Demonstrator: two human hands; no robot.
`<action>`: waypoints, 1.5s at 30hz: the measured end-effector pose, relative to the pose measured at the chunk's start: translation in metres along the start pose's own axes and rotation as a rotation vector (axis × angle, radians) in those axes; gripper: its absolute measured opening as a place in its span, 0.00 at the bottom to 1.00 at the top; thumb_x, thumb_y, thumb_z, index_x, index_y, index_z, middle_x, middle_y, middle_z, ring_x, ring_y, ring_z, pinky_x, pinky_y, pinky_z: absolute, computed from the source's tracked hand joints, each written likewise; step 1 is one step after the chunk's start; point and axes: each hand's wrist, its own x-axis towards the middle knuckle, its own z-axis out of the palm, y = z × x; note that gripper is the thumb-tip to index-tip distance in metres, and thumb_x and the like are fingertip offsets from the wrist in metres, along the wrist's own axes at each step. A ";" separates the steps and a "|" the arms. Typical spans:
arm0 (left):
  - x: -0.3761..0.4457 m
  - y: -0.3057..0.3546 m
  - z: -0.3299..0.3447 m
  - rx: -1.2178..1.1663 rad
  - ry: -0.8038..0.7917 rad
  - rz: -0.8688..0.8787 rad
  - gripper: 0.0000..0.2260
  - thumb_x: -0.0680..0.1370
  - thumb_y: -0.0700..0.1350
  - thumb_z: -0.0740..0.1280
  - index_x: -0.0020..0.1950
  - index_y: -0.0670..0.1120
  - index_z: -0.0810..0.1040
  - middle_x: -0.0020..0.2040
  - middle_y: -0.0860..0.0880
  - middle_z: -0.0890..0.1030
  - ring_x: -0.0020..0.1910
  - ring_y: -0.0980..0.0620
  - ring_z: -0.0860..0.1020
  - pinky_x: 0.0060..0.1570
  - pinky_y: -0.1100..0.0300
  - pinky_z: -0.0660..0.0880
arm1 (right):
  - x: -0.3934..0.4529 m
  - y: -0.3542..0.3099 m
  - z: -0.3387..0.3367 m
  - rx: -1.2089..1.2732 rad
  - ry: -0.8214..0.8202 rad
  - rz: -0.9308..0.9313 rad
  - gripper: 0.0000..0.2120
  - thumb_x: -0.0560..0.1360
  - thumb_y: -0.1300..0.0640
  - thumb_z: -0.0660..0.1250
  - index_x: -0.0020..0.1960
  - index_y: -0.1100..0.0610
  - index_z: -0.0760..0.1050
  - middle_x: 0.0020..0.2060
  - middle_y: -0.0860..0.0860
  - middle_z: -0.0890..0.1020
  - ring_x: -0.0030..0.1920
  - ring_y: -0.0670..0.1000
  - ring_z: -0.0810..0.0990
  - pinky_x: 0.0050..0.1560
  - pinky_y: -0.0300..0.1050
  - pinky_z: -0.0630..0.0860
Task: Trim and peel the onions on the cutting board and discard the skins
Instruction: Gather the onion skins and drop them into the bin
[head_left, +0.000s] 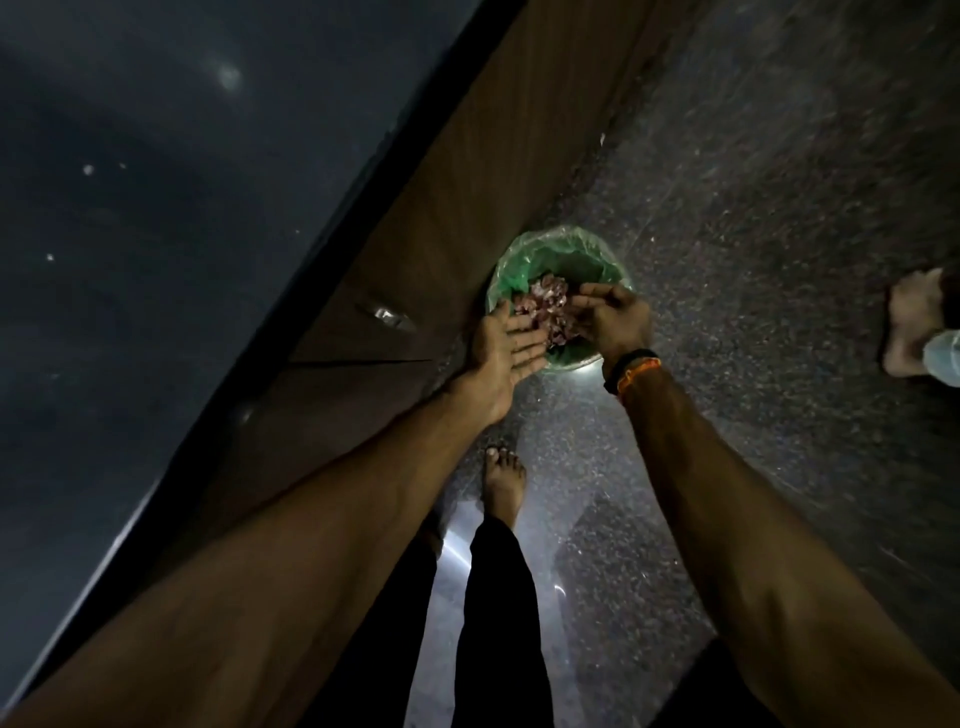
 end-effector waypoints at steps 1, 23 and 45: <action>0.001 0.001 0.000 0.001 -0.003 -0.001 0.26 0.85 0.55 0.50 0.72 0.37 0.69 0.68 0.36 0.75 0.67 0.38 0.74 0.68 0.46 0.71 | -0.001 -0.003 0.001 0.013 -0.004 0.018 0.09 0.67 0.68 0.68 0.41 0.55 0.81 0.44 0.58 0.86 0.49 0.59 0.84 0.55 0.58 0.81; 0.014 0.019 -0.001 0.181 0.005 -0.003 0.25 0.86 0.54 0.49 0.72 0.38 0.70 0.69 0.36 0.74 0.67 0.39 0.74 0.61 0.50 0.73 | 0.012 -0.025 0.019 -1.029 -0.053 -0.622 0.22 0.72 0.47 0.60 0.58 0.59 0.80 0.57 0.61 0.81 0.54 0.65 0.79 0.54 0.56 0.77; 0.056 0.019 0.032 0.876 -0.130 0.410 0.24 0.77 0.38 0.59 0.73 0.47 0.71 0.68 0.42 0.76 0.67 0.41 0.74 0.66 0.51 0.72 | -0.009 -0.033 0.006 0.381 -0.029 0.213 0.11 0.76 0.64 0.58 0.47 0.56 0.79 0.46 0.56 0.84 0.40 0.51 0.83 0.39 0.44 0.81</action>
